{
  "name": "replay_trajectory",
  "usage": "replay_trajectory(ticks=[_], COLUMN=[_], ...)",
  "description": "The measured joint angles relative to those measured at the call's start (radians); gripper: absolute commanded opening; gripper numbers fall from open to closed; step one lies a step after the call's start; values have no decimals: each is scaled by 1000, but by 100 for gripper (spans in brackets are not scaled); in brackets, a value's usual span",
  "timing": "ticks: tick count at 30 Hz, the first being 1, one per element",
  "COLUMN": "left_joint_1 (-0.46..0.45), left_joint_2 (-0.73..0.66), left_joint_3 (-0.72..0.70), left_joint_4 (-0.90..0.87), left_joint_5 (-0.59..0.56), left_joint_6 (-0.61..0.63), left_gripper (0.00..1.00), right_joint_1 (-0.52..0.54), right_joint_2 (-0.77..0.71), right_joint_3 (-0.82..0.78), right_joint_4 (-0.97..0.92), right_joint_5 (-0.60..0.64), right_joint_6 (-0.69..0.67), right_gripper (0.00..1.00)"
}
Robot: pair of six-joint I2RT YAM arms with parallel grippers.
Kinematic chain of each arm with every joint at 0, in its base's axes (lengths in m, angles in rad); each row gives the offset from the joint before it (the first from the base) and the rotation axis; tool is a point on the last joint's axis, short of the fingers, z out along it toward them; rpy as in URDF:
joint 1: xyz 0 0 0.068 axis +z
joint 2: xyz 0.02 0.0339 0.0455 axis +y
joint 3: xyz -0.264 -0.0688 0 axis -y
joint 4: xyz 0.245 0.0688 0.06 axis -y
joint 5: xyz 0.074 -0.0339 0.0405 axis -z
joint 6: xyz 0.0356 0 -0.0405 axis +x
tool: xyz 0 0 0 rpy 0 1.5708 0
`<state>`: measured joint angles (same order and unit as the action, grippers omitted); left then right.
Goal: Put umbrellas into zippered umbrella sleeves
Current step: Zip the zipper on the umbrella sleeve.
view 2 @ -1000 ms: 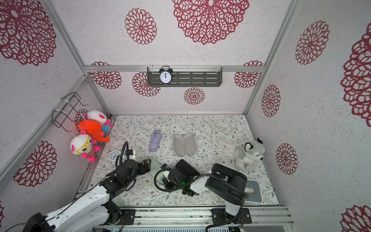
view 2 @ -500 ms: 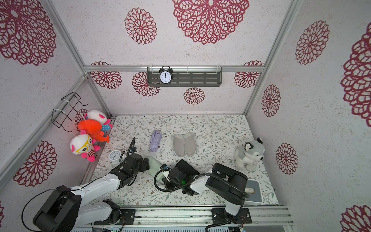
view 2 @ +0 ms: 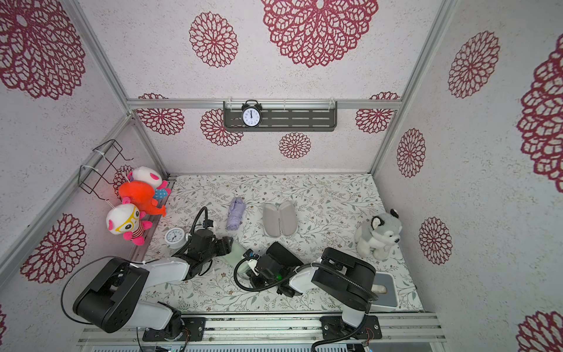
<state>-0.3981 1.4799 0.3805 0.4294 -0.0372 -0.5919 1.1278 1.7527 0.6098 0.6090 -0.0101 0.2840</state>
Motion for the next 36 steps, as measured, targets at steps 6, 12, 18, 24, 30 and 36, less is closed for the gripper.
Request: replay_trajectory(ticks=[6, 12, 18, 24, 30, 36], left_joint_1=[-4, -18, -44, -43, -34, -44], left_joint_2=[93, 137, 95, 80, -6, -217], left_joint_3=[-22, -38, -39, -45, -82, -146], left_joint_4=[155, 267, 206, 195, 143, -55], left_joint_5=[-9, -21, -46, -76, -134, -176], left_joint_6=[-45, -74, -95, -93, -104, -152], left_gripper=[45, 44, 43, 42, 44, 49], right_joint_1=[35, 51, 86, 117, 130, 131], right_joint_2=[1, 3, 41, 110, 136, 122], right_joint_3=[0, 0, 47, 141, 212, 189], right_joint_4=[1, 6, 6, -13, -83, -73], right_joint_5=[95, 133, 150, 174, 167, 127], right_joint_6=[53, 105, 121, 120, 110, 89], right_gripper=[0, 0, 0, 0, 0, 0])
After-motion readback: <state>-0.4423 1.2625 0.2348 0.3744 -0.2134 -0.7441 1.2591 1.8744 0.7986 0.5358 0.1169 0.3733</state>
